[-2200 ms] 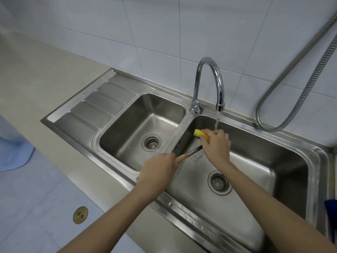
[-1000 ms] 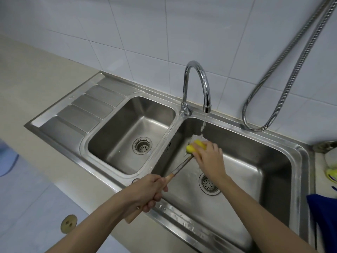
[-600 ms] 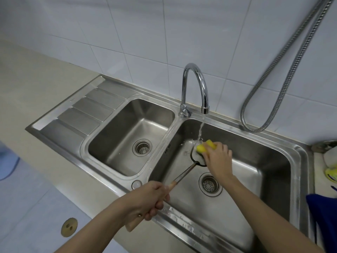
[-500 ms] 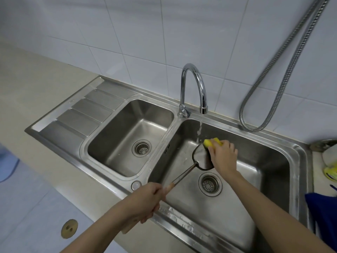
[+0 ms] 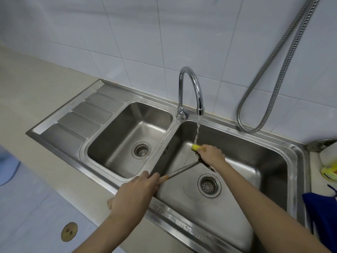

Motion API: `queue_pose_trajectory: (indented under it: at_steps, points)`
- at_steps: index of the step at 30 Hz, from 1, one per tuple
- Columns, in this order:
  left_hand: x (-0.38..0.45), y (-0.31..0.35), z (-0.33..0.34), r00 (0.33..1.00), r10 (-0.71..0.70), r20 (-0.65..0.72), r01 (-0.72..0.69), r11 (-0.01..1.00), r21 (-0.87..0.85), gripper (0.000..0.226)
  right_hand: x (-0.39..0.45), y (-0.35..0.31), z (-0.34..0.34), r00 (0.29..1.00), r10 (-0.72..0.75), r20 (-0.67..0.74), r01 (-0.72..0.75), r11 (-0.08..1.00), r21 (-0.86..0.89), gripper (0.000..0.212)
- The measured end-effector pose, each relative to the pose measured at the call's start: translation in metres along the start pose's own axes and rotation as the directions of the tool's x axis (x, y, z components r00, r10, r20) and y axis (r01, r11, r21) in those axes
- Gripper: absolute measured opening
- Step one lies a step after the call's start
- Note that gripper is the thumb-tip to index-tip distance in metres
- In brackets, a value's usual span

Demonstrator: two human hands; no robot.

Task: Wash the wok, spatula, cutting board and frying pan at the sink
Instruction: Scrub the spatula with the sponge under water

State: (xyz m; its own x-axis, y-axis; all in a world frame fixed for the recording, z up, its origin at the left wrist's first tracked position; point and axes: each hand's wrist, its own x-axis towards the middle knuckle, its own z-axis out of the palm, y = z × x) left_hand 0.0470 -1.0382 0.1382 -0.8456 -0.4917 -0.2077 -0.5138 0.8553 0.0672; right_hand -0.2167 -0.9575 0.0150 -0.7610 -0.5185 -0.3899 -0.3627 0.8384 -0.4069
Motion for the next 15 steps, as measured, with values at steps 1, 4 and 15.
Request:
queue_pose_trajectory:
  at_steps: [1, 4, 15]
  points:
    - [0.002, 0.0, 0.002, 1.0, -0.013, 0.002, 0.013, 1.0, 0.01, 0.012, -0.003, -0.004, 0.002, 1.0, -0.029, -0.009, 0.029, 0.999, 0.034, 0.037]
    - [0.012, -0.002, 0.008, 0.998, -0.055, 0.005, 0.055, 0.998, 0.011, 0.021, -0.022, -0.019, 0.013, 0.958, -0.256, -0.125, 0.262, 0.965, 0.028, 0.033]
    - [0.007, 0.013, -0.003, 0.838, -0.062, 0.542, 0.542, 0.212, -0.813, 0.039, -0.047, -0.002, 0.036, 0.752, -0.277, -0.598, 0.292, 0.953, -0.074, 0.039]
